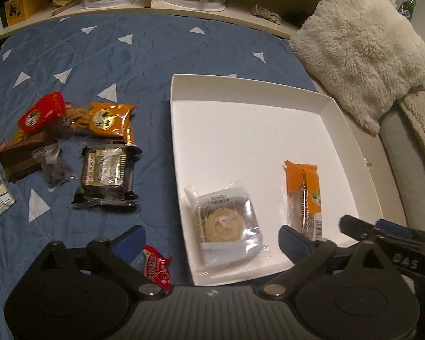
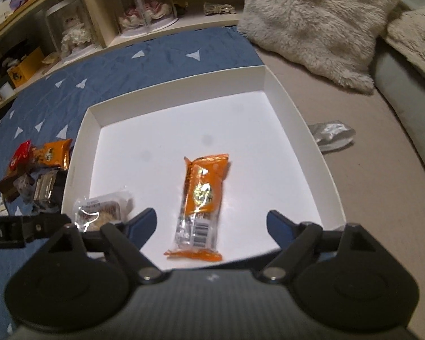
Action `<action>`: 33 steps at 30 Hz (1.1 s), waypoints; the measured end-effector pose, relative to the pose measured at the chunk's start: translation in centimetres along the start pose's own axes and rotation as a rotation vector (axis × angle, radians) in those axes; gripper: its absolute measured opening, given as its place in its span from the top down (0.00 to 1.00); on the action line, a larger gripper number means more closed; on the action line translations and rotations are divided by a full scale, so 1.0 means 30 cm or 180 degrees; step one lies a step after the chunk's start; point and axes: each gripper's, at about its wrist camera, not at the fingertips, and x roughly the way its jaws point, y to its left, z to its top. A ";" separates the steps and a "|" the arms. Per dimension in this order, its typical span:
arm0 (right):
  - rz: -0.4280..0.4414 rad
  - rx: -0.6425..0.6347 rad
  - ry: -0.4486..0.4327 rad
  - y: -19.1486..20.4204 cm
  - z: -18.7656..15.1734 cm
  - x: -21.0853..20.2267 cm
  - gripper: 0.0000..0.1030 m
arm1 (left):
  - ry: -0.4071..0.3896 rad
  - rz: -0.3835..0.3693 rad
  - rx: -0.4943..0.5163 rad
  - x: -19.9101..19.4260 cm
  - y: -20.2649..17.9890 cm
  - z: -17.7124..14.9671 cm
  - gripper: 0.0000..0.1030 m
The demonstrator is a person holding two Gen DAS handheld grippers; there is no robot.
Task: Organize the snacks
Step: 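Carry both packs into the white box and open both tools, then move right tool to the red candy and grasp it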
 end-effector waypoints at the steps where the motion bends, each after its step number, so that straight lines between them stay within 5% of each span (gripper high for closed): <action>1: 0.0009 0.0016 -0.0012 -0.004 -0.005 -0.008 0.13 | -0.0006 0.0010 0.0007 -0.004 0.003 -0.004 0.00; 7: 0.0008 -0.0029 -0.0097 0.005 -0.023 -0.058 0.00 | 0.0013 0.0052 0.0018 -0.022 0.029 -0.023 0.00; 33: 0.0233 -0.0347 -0.0406 0.291 -0.069 -0.095 0.00 | -0.0267 0.0451 -0.0106 -0.205 0.385 -0.052 0.00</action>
